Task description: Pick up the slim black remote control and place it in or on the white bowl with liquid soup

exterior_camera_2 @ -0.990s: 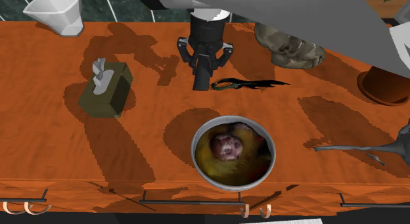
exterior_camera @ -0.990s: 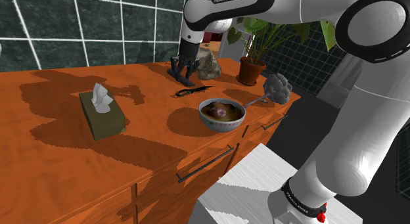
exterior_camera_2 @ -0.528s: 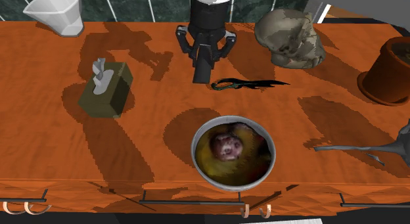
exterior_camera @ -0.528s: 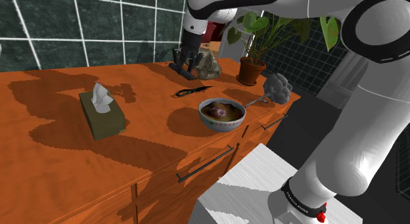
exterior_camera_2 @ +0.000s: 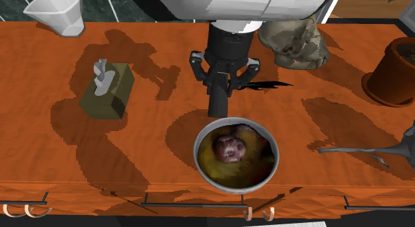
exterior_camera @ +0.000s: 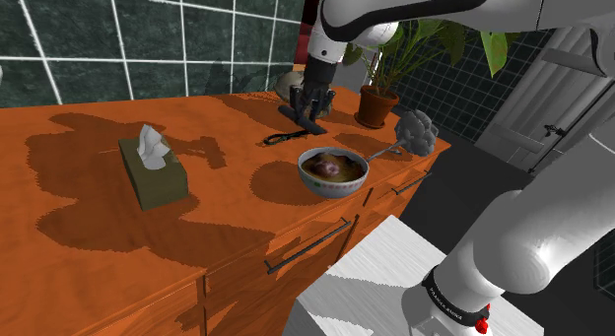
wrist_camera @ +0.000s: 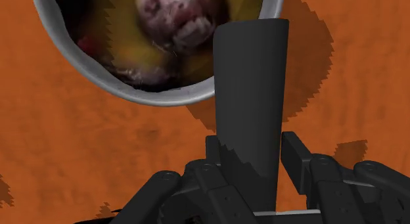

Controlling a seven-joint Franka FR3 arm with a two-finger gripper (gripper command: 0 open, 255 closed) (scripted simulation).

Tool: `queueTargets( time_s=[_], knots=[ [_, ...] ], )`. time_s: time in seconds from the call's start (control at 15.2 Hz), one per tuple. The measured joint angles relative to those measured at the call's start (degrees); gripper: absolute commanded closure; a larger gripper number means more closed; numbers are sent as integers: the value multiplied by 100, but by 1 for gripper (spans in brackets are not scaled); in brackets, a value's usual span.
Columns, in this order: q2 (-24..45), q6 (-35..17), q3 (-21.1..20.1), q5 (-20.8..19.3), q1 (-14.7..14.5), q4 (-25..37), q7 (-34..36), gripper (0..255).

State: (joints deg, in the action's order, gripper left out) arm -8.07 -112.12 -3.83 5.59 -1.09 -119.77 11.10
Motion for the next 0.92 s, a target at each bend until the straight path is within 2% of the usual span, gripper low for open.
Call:
queueTargets(
  time_s=[0.26,0.66,0.92],
  knots=[
    [-976,-91,69,51,27,-1076,-132,255],
    [-2325,89,232,25,94,-2266,-344,255],
    [-2591,-8,256,23,104,-2632,-388,255]
  ],
)
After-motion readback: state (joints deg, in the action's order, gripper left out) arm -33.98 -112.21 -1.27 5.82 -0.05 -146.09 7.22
